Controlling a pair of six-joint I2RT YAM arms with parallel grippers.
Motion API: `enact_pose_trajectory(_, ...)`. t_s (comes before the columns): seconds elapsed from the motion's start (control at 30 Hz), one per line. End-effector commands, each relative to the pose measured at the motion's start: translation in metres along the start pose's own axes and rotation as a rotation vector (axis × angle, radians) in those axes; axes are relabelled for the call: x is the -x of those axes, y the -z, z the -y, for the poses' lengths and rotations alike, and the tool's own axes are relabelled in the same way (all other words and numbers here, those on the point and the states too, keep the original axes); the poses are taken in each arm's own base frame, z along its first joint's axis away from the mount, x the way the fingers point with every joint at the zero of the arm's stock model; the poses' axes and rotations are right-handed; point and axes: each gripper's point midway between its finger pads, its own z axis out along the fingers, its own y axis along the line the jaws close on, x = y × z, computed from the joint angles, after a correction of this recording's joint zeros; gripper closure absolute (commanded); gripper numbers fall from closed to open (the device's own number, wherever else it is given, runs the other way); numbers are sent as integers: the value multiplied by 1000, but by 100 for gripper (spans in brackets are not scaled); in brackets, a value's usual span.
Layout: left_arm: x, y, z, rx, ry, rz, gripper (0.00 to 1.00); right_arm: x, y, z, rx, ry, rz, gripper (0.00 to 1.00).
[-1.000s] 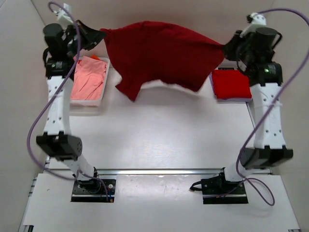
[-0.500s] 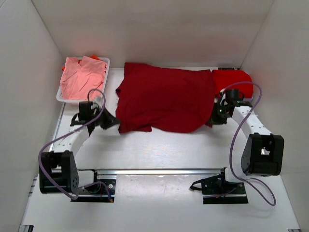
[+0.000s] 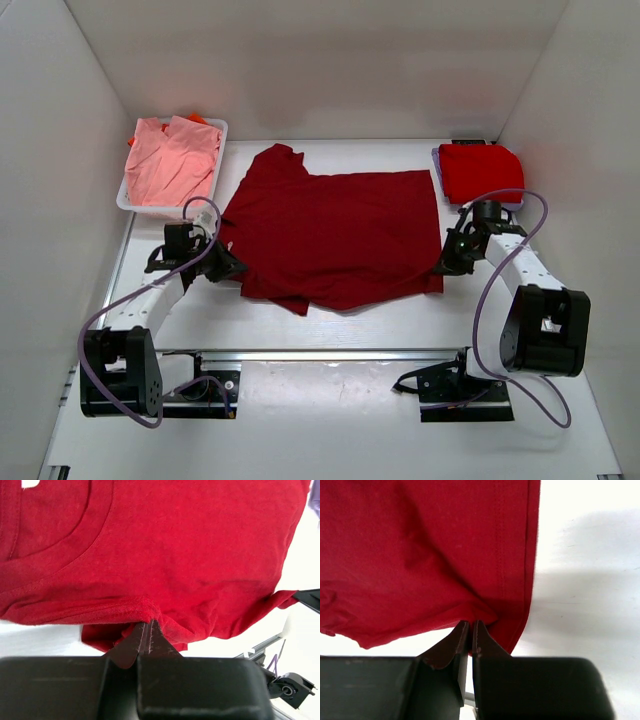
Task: Fold and stack the t-shirts
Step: Flatten out the tshirt
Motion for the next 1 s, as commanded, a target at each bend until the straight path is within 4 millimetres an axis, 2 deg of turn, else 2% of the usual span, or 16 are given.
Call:
enact_pose_trajectory(0.0, -3, 3, -6, 23, -26, -1, 100, -2, -6, -3, 13, 15, 1, 100)
enact_pose_trajectory(0.23, -15, 26, 2, 59, -75, 24, 100, -10, -6, 2, -22, 13, -19, 100)
enact_pose_trajectory(0.3, -19, 38, 4, 66, -98, 37, 100, -22, -3, 2, -29, 18, -52, 100)
enact_pose_trajectory(0.43, -16, 69, 31, 34, -145, 72, 100, -28, 18, -7, -75, 73, -39, 100)
enact_pose_trajectory(0.53, 9, 90, 60, 6, -250, 138, 100, -14, 54, -28, -53, 143, 108, 100)
enact_pose_trajectory(0.6, 32, 100, 82, -28, -280, 211, 100, 4, 94, -49, 4, 188, 287, 100)
enact_pose_trajectory(0.63, 49, 111, 102, -73, -300, 256, 100, 15, 112, -57, 23, 195, 360, 100)
enact_pose_trajectory(0.67, 64, 124, 126, -120, -336, 294, 100, 24, 139, -69, 57, 210, 451, 100)
enact_pose_trajectory(0.7, 71, 129, 136, -131, -349, 306, 100, 38, 170, -80, 85, 233, 557, 100)
enact_pose_trajectory(0.73, 84, 146, 158, -164, -389, 350, 100, 44, 185, -82, 89, 230, 608, 100)
enact_pose_trajectory(0.77, 98, 166, 182, -185, -428, 394, 100, 51, 216, -89, 105, 247, 703, 100)
enact_pose_trajectory(0.8, 108, 171, 189, -167, -460, 416, 100, 56, 236, -95, 108, 253, 758, 100)
enact_pose_trajectory(0.87, 124, 211, 225, -170, -530, 515, 100, 62, 268, -104, 99, 267, 833, 99)
enact_pose_trajectory(0.9, 134, 230, 235, -150, -557, 578, 100, 66, 281, -106, 86, 268, 864, 100)
enact_pose_trajectory(0.93, 138, 235, 237, -124, -568, 605, 100, 67, 299, -109, 84, 273, 914, 100)
enact_pose_trajectory(0.97, 139, 247, 244, -127, -581, 636, 100, 68, 304, -109, 79, 265, 922, 100)
